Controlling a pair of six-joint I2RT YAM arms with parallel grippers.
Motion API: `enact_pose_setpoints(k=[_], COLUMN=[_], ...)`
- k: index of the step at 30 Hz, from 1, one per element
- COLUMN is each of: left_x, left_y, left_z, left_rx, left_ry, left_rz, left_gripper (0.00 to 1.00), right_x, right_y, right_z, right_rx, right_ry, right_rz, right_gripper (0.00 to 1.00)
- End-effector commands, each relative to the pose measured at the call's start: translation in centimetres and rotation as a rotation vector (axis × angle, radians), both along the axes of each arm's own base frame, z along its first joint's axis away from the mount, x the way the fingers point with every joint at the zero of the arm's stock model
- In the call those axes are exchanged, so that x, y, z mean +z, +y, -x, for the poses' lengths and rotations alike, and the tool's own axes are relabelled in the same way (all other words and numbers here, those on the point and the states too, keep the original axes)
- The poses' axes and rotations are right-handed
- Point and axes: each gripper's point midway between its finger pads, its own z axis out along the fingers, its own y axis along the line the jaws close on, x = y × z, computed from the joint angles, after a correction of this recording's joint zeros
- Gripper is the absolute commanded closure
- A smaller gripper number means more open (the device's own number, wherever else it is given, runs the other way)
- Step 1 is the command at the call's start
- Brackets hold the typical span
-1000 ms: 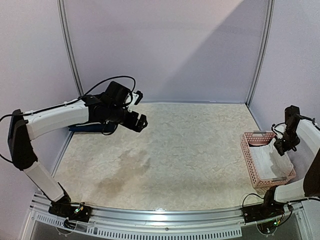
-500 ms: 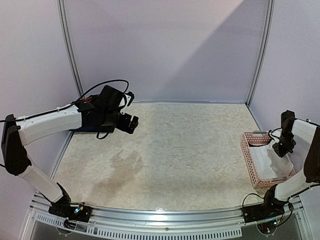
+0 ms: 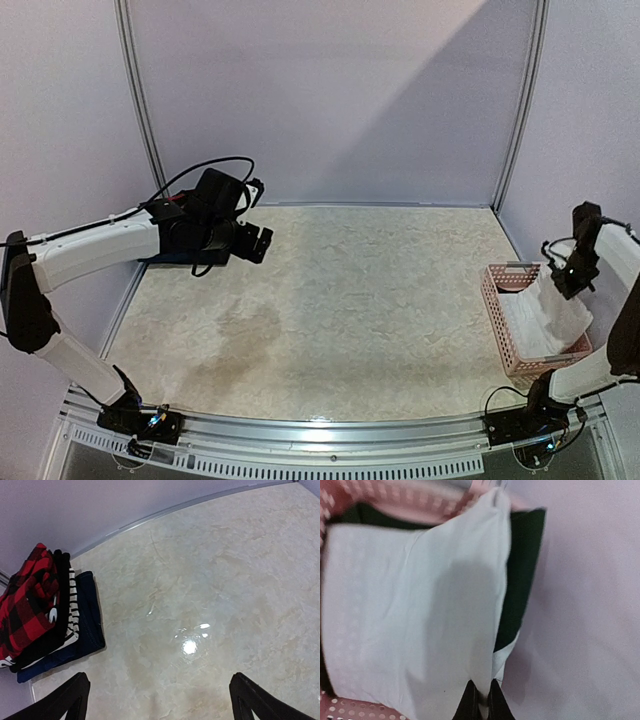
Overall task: Fold and stack the mixed laundry pile
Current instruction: Pick up the crumpled T-shirt from the bin, then place the crumpled T-shirt at the corner of the board, then pick up the crumpled T-shirt from the corner of the board.
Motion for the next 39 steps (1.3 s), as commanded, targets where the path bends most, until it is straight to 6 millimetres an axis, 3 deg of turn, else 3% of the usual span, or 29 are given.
enact_pose_setpoints(k=[1, 3, 7, 9, 12, 15, 17, 20, 21, 23, 25, 27, 28, 30, 32, 34, 37, 39], left_x=[3.3, 4.6, 5.7, 6.2, 5.9, 4.5, 3.7, 3.3, 3.4, 3.4, 2.9, 2.2, 1.9, 1.6, 0.7, -0.7, -2.8, -3.7], left_y=[3.1, 4.6, 5.6, 6.9, 8.6, 9.2, 9.7, 10.3, 10.5, 10.8, 10.7, 10.5, 10.6, 10.8, 10.9, 10.6, 9.5, 8.1], left_z=[-0.7, -0.9, -1.4, -1.6, -1.3, -1.1, -0.8, -0.2, 0.0, 0.5, 0.9, 1.2, 1.4, 1.5, 1.4, 1.4, 1.3, 1.2], left_rx=[0.213, 0.309, 0.326, 0.389, 0.477, 0.491, 0.514, 0.553, 0.557, 0.566, 0.55, 0.516, 0.513, 0.526, 0.529, 0.523, 0.493, 0.423], left_ry=[-0.103, -0.121, -0.197, -0.241, -0.241, -0.161, -0.096, -0.077, -0.09, -0.125, -0.137, -0.116, -0.103, -0.073, -0.039, -0.001, 0.053, 0.097], left_rz=[0.002, 0.0, -0.06, -0.096, -0.184, -0.288, -0.344, -0.34, -0.319, -0.253, -0.2, -0.193, -0.211, -0.251, -0.301, -0.32, -0.3, -0.276], left_gripper=[0.0, 0.01, 0.0, 0.0, 0.01, 0.01, 0.01, 0.0, 0.0, 0.0, 0.0, 0.0, 0.0, 0.0, 0.01, 0.0, 0.0, 0.0], right_x=[14.9, 19.2, 24.4, 25.5, 27.4, 29.1, 29.7, 27.5, 25.7, 20.3, 14.6, 11.0, 9.9, 10.4, 12.2, 11.8, 9.3, 7.2], right_y=[5.1, 8.4, 15.6, 19.9, 26.4, 30.2, 31.1, 30.8, 30.4, 28.8, 27.3, 26.9, 27.0, 27.5, 29.4, 32.1, 36.1, 38.1], right_z=[-1.8, -2.1, -3.1, -3.6, -2.5, -1.3, -1.6, -5.2, -7.1, -12.0, -14.8, -15.2, -14.9, -13.4, -10.3, -6.6, -0.3, 2.6], right_rx=[0.169, 0.292, 0.548, 0.684, 0.891, 1.032, 1.07, 0.987, 0.937, 0.729, 0.573, 0.516, 0.51, 0.549, 0.656, 0.787, 1.035, 1.144], right_ry=[-0.384, -0.482, -0.593, -0.586, -0.583, -0.581, -0.595, -0.589, -0.583, -0.529, -0.411, -0.321, -0.303, -0.33, -0.348, -0.284, -0.143, -0.079], right_rz=[-0.122, -0.207, -0.38, -0.46, -0.616, -0.758, -0.803, -0.781, -0.748, -0.68, -0.615, -0.609, -0.618, -0.652, -0.703, -0.712, -0.709, -0.695], right_gripper=[1.0, 1.0, 1.0, 1.0, 1.0, 1.0, 1.0, 0.99, 0.87, 0.57, 0.44, 0.4, 0.4, 0.4, 0.41, 0.43, 0.43, 0.43])
